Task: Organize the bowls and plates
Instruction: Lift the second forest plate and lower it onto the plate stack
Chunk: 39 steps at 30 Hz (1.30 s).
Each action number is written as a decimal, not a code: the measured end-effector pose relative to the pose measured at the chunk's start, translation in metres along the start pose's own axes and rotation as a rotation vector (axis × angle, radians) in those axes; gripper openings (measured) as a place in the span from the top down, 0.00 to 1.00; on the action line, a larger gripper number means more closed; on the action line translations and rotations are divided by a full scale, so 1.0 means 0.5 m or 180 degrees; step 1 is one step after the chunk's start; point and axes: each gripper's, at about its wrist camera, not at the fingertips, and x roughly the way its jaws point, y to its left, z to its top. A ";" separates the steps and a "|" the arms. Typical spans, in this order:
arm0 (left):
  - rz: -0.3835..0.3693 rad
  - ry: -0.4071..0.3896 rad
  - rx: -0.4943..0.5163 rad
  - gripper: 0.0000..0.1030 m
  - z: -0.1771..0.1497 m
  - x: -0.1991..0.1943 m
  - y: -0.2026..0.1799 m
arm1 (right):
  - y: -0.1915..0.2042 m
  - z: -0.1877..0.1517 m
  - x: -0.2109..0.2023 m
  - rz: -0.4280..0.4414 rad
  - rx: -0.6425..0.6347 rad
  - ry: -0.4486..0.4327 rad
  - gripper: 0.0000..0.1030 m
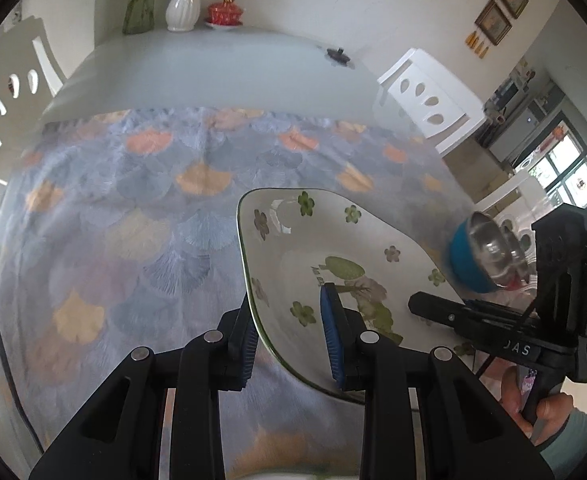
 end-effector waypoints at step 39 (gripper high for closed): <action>0.0099 -0.0174 -0.0343 0.75 -0.400 -0.292 0.069 | 0.246 -0.389 -0.133 -0.0187 -0.0720 0.0237 0.75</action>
